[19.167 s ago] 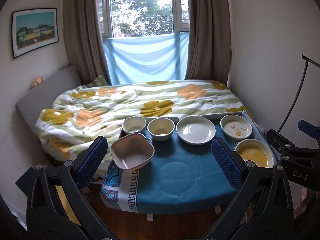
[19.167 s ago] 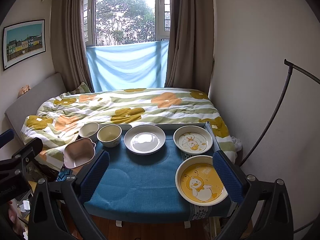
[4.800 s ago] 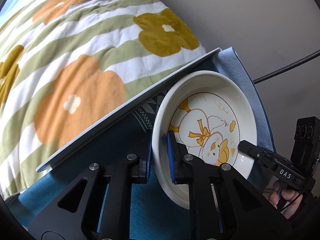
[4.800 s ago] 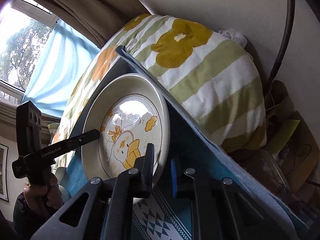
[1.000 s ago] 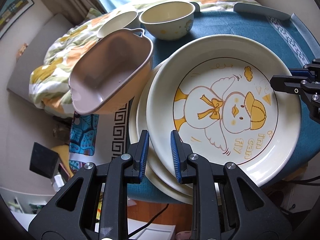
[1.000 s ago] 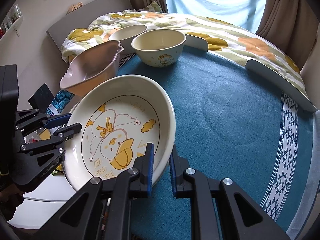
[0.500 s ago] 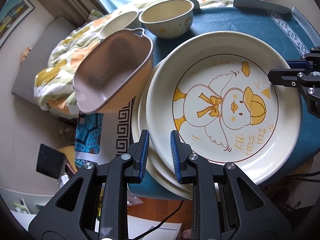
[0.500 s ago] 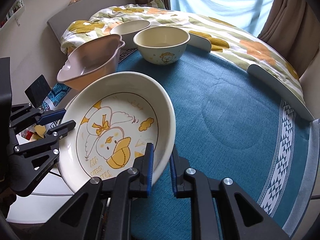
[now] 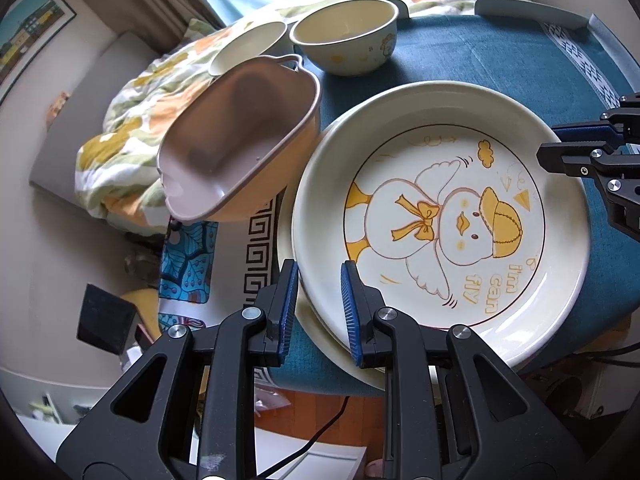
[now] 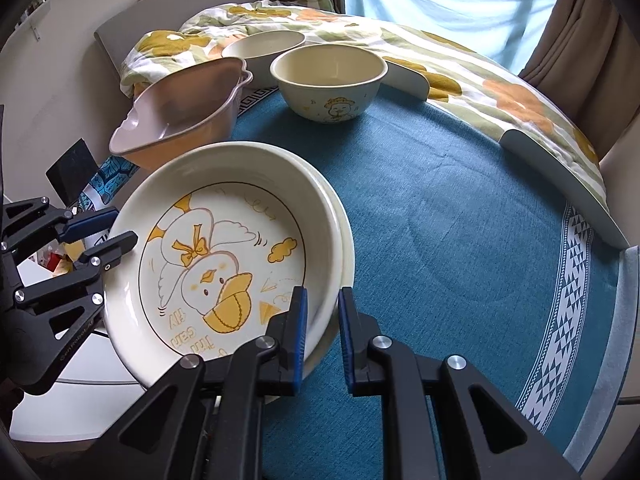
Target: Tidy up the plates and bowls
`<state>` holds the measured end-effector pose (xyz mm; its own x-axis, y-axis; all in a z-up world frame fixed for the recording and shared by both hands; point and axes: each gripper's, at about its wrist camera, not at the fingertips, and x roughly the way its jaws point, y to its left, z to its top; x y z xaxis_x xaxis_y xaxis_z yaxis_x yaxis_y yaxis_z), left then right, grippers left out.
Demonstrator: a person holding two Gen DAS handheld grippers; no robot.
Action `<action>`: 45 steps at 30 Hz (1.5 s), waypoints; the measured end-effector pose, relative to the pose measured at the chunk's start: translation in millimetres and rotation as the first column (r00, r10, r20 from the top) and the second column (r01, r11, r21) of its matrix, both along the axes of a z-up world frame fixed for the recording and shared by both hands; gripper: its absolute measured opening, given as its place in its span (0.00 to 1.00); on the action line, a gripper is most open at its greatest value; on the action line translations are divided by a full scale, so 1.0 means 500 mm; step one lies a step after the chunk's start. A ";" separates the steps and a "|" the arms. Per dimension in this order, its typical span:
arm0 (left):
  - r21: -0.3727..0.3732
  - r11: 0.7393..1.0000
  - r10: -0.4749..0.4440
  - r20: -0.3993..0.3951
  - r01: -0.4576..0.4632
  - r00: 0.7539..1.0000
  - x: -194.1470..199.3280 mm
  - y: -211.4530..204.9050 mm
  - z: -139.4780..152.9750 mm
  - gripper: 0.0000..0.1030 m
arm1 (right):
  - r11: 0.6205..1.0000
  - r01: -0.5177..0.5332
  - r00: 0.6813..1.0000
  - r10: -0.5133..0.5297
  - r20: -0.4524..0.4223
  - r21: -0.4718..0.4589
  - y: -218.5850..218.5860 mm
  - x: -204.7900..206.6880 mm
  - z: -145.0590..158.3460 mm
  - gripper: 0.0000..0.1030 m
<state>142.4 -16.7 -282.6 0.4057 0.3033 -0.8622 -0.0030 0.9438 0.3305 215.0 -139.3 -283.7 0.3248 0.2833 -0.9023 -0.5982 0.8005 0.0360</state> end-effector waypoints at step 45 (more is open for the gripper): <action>-0.655 0.653 0.363 -0.170 -0.380 0.916 0.137 0.404 0.010 0.49 | 0.984 -0.074 0.972 0.107 -0.208 0.159 0.267 0.217 0.025 0.51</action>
